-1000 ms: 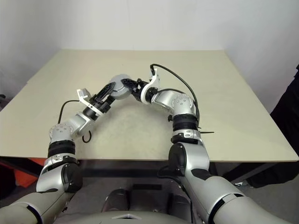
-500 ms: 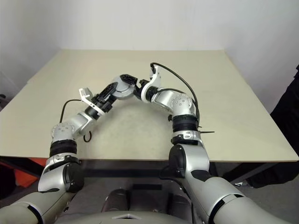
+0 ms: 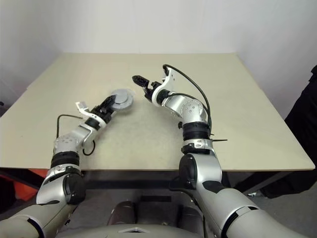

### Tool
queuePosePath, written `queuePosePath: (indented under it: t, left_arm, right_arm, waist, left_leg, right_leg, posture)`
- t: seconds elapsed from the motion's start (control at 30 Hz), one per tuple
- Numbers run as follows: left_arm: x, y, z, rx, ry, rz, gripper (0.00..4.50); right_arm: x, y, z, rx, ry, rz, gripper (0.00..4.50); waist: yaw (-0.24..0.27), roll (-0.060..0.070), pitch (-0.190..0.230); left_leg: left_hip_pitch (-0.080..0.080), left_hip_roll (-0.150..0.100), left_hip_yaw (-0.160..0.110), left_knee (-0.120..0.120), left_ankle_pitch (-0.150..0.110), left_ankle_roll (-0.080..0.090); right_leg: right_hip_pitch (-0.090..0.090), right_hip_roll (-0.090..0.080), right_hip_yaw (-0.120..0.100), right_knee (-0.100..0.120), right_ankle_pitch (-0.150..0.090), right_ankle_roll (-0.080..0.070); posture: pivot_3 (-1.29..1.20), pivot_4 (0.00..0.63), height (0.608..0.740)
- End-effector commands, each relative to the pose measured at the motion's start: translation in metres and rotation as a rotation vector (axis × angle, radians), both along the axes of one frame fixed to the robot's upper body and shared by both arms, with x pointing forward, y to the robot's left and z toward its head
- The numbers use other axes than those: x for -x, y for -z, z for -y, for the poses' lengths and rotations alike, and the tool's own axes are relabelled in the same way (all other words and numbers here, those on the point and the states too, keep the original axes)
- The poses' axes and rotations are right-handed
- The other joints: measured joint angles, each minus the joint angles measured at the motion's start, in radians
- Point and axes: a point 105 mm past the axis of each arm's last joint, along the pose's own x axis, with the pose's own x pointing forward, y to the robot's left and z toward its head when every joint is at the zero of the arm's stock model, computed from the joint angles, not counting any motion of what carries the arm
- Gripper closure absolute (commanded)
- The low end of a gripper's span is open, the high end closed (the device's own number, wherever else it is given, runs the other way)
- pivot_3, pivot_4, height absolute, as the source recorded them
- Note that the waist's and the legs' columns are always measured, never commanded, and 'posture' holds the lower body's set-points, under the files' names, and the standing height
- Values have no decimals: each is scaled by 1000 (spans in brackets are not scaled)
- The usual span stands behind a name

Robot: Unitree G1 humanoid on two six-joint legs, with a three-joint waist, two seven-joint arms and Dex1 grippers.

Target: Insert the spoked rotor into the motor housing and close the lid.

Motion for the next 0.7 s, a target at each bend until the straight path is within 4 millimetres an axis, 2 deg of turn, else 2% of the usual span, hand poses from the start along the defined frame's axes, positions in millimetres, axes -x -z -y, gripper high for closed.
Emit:
queuePosePath:
  t: [0.03,0.23,0.3,0.53,0.6,0.7]
  left_arm:
    - [2,-25,-59,-18,-235,79,2381]
    - [14,-17,-119,-96,-503,-20,2381]
    - [15,-11,-128,-141,-538,-73,2381]
    - [12,-9,-126,-205,-529,-97,106]
    - [14,-14,-135,-250,-565,-92,106]
    - [23,-33,-168,-336,-675,-89,106]
  right_arm:
    - [2,-9,-5,-26,-6,36,395]
    - [3,-4,-5,-22,-10,22,395]
    - [3,-4,-5,-22,-10,21,395]
    - [5,-6,-10,-11,-25,35,395]
    - [5,-6,-10,-9,-28,34,395]
    - [3,-3,-9,1,-24,21,395]
  waist:
    - [0,-1,0]
    - [5,-2,0]
    - [5,-2,0]
    - [10,-4,0]
    - [7,-4,0]
    - [3,-6,0]
  left_leg:
    - [0,0,0,0,0,0]
    - [-1,0,0,0,0,0]
    - [0,0,-1,0,0,0]
    - [1,0,-1,2,0,0]
    - [3,0,-1,2,0,0]
    - [6,1,-1,2,0,0]
  right_leg:
    - [0,0,0,0,0,0]
    - [0,0,0,-1,0,0]
    - [1,0,0,0,0,0]
    - [3,0,0,1,-1,-1]
    - [5,0,0,1,-1,-2]
    - [7,0,0,1,-3,0]
  posture:
    - [0,0,740]
    - [0,0,740]
    - [0,0,740]
    - [0,0,740]
    - [0,0,740]
    - [0,0,740]
